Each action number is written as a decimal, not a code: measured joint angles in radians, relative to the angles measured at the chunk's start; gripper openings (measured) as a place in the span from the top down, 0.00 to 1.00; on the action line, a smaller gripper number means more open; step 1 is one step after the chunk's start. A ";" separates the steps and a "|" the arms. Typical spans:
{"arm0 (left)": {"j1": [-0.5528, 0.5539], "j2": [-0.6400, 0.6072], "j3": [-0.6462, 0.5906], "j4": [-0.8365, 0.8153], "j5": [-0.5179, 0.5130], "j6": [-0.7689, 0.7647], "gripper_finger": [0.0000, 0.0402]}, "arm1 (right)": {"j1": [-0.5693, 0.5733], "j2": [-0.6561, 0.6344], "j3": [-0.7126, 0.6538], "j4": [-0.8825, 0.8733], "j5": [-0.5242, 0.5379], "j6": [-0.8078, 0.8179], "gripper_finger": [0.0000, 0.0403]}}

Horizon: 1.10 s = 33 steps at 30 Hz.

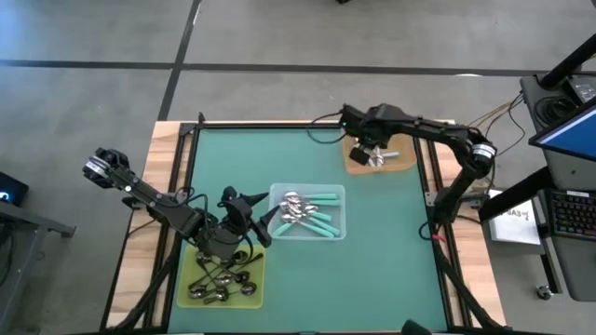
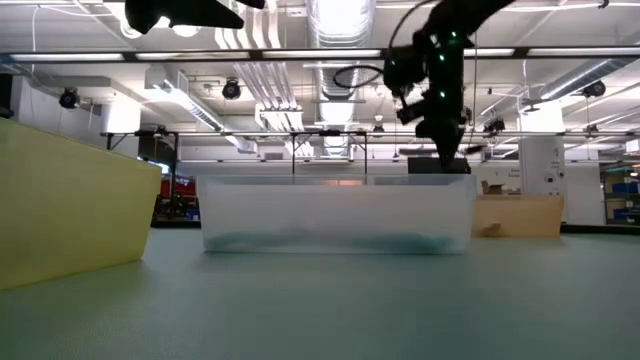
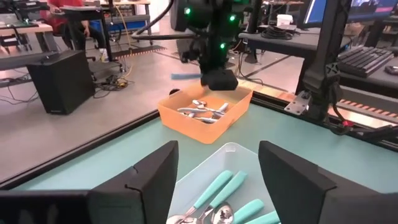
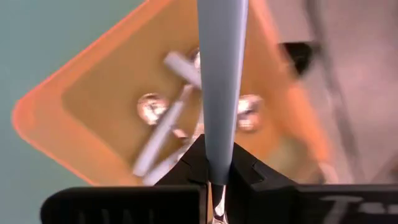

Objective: Sort silverware by color (type)
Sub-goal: Put the purple into the orange bin, then return to Home Position

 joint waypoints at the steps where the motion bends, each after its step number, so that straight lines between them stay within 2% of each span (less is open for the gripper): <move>1: 0.000 0.000 0.000 -0.002 0.000 0.002 0.49 | -0.022 -0.003 -0.023 0.021 -0.047 -0.010 0.98; 3: 0.000 0.000 0.000 -0.008 0.000 0.004 0.49 | -0.061 -0.003 -0.071 0.058 -0.126 -0.047 0.97; 6: 0.000 0.000 0.000 -0.020 0.000 0.004 0.50 | -0.108 -0.004 -0.133 0.127 -0.097 -0.070 0.93; 9: 0.000 0.000 0.000 -0.028 0.000 0.004 0.50 | -0.141 -0.004 -0.166 0.125 -0.059 -0.050 0.88; 16: -0.005 -0.041 0.000 -0.120 0.001 0.004 0.50 | -0.131 -0.100 -0.197 0.107 -0.101 -0.011 0.76; 19: -0.019 -0.106 0.000 -0.270 0.002 -0.013 0.50 | -0.113 -0.214 -0.243 0.134 -0.204 -0.012 0.74; 21: -0.030 -0.172 0.000 -0.419 0.027 -0.078 0.50 | -0.099 -0.310 -0.302 0.208 -0.254 -0.010 0.74; 26: -0.034 -0.339 -0.003 -0.858 0.104 -0.419 0.50 | -0.061 -0.580 -0.499 0.395 -0.271 0.050 0.76; 28: -0.036 -0.395 -0.018 -0.983 0.130 -0.506 0.50 | -0.041 -0.681 -0.575 0.457 -0.272 0.078 0.77; 31: -0.045 -0.465 -0.082 -1.041 0.166 -0.497 0.50 | -0.004 -0.817 -0.678 0.552 -0.273 0.112 0.78; 33: -0.056 -0.509 -0.160 -1.005 0.183 -0.451 0.50 | 0.021 -0.896 -0.736 0.608 -0.271 0.132 0.79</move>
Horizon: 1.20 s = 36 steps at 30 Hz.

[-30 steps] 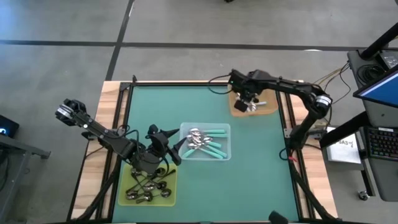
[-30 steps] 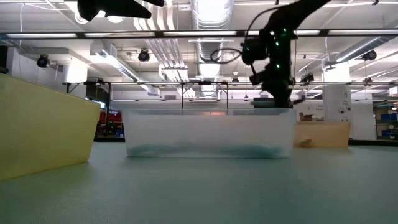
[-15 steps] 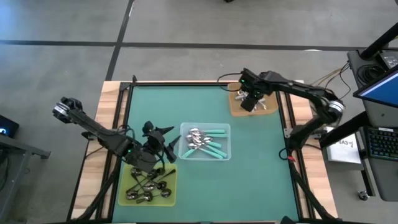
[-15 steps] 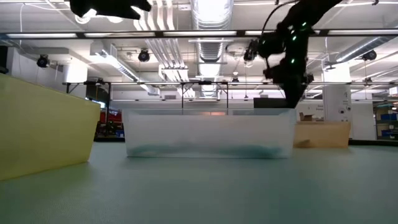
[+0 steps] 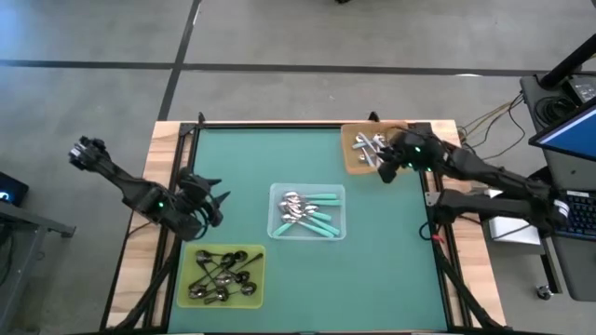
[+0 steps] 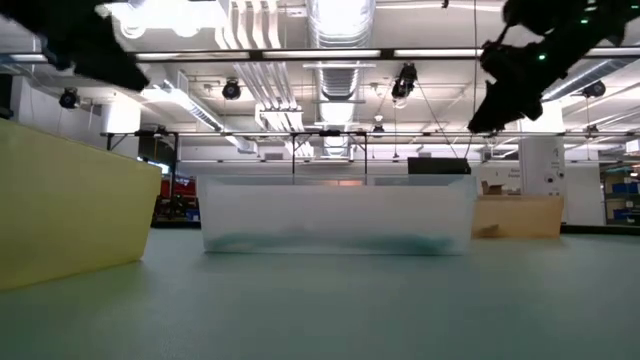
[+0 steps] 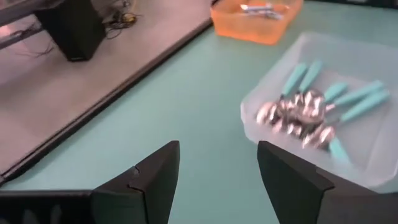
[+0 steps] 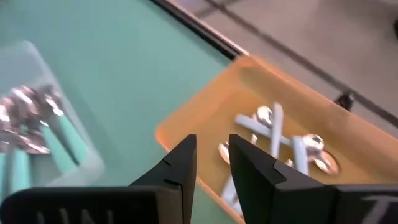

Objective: Sort silverware by color (type)
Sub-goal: Return to Home Position

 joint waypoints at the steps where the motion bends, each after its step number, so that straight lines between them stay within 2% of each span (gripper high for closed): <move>1: -0.005 -0.020 -0.046 0.038 0.000 0.019 0.50 | 0.013 -0.038 -0.028 0.023 0.000 0.006 0.79; 3: -0.012 -0.060 -0.151 0.144 0.000 0.052 0.50 | 0.033 -0.101 -0.079 0.061 0.000 0.007 0.79; 6: -0.017 -0.112 -0.320 0.394 0.001 0.119 0.50 | 0.057 -0.177 -0.149 0.113 0.000 0.029 0.78; 10: -0.017 -0.160 -0.525 0.917 0.026 0.343 0.50 | 0.077 -0.242 -0.237 0.193 0.001 0.091 0.78; 13: -0.017 -0.164 -0.660 1.386 0.129 0.597 0.50 | 0.097 -0.265 -0.318 0.293 0.001 0.128 0.79; 15: -0.017 -0.156 -0.719 1.622 0.204 0.746 0.50 | 0.112 -0.270 -0.374 0.376 0.001 0.131 0.80; 18: -0.016 -0.151 -0.694 1.643 0.228 0.857 0.50 | 0.130 -0.269 -0.451 0.504 0.001 0.133 0.80; 21: -0.015 -0.140 -0.679 1.646 0.234 0.891 0.50 | 0.138 -0.268 -0.510 0.599 0.000 0.154 0.79; 29: -0.015 -0.087 -0.679 1.665 0.263 0.722 0.50 | 0.138 -0.268 -0.610 0.669 0.001 0.221 0.80; 33: -0.015 -0.036 -0.679 1.682 0.260 0.715 0.50 | 0.138 -0.267 -0.622 0.663 0.001 0.235 0.81; 36: -0.015 -0.003 -0.680 1.679 0.198 0.741 0.50 | 0.138 -0.267 -0.622 0.662 0.001 0.234 0.80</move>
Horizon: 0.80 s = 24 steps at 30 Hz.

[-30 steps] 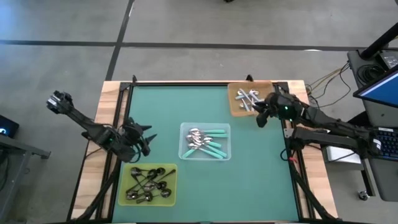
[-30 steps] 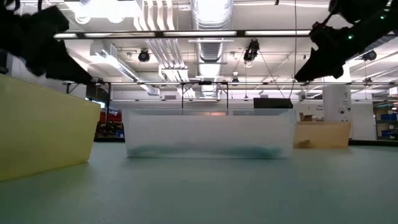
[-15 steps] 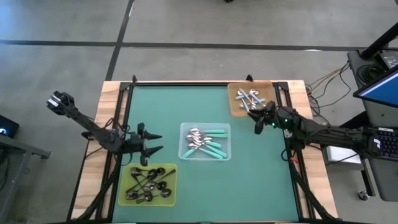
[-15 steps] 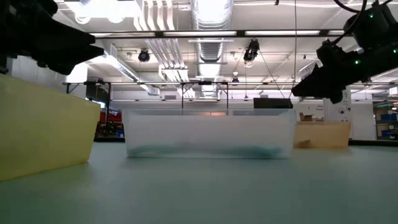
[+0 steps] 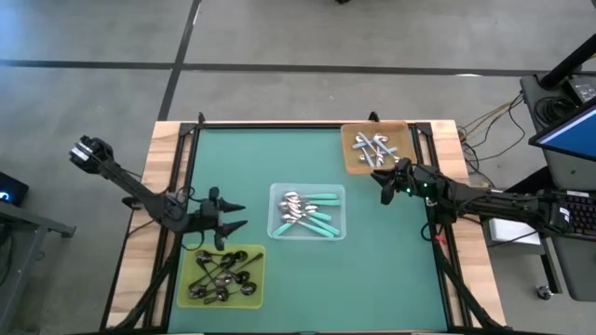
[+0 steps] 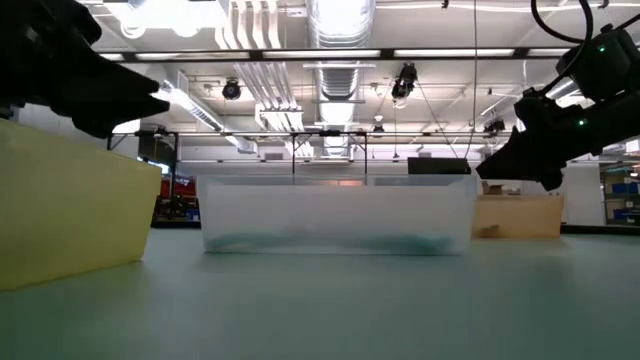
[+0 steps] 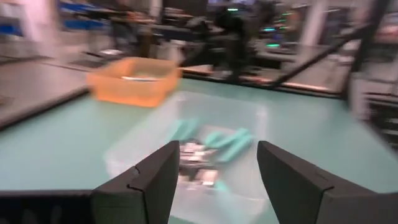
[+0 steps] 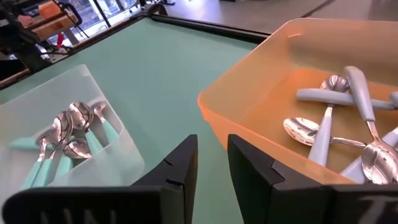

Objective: Sort silverware by color (type)
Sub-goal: Return to Home Position

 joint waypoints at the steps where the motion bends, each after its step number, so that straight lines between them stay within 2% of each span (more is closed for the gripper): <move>1: 0.000 0.008 0.000 0.001 -0.039 0.009 0.50 | 0.000 0.000 0.000 0.000 0.000 -0.002 0.80; 5: 0.000 0.038 0.000 -0.001 -0.247 0.005 0.50 | 0.000 0.000 0.000 -0.003 0.000 -0.011 0.80; 7: 0.000 0.048 0.000 -0.009 -0.308 0.003 0.50 | 0.000 0.000 0.000 -0.003 0.000 -0.011 0.81; 13: 0.000 0.058 0.001 -0.014 -0.251 -0.003 0.50 | 0.000 0.000 0.000 -0.004 0.000 0.000 0.82; 24: 0.000 0.101 0.001 -0.016 -0.247 -0.003 0.50 | 0.000 0.000 0.000 -0.004 0.000 -0.001 0.82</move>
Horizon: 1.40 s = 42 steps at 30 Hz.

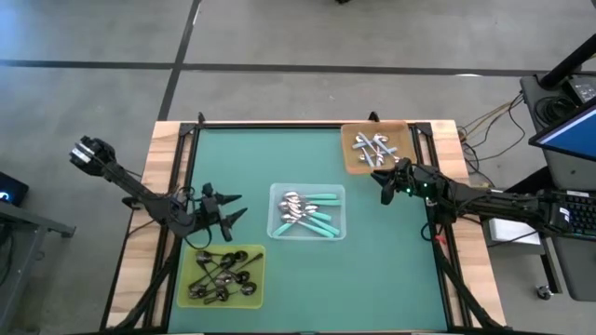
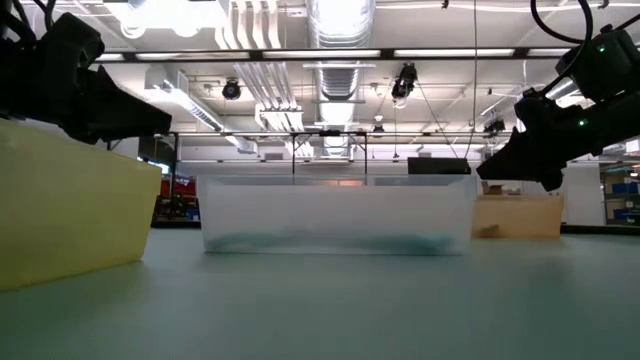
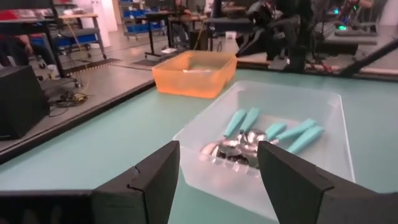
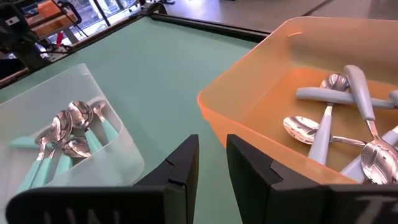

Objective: Sort silverware by color (type)
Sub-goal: Return to Home Position

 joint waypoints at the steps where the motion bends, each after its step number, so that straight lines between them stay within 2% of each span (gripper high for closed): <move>1: 0.000 -0.013 -0.002 -0.014 0.008 0.000 0.50 | 0.000 0.000 0.000 0.000 0.000 0.000 0.82; 5: 0.000 -0.134 -0.039 -0.012 0.034 -0.001 0.50 | 0.000 0.000 0.000 -0.004 0.000 0.000 0.82; 18: 0.005 -0.491 -0.040 -0.057 0.043 0.000 0.50 | 0.000 -0.002 0.000 -0.005 0.000 0.000 0.82; 22: 0.056 -0.570 -0.040 -0.057 0.044 0.000 0.50 | 0.000 -0.003 -0.002 -0.005 0.000 0.000 0.82; 27: 0.237 -0.633 -0.041 -0.068 0.043 0.000 0.50 | 0.000 -0.003 -0.002 -0.005 0.000 0.000 0.82; 35: 0.585 -0.658 -0.041 -0.069 0.042 0.000 0.50 | 0.000 -0.003 -0.003 -0.005 0.000 0.000 0.82; 42: 0.827 -0.707 -0.042 -0.069 0.042 0.000 0.50 | 0.000 -0.003 -0.003 -0.005 0.000 0.000 0.82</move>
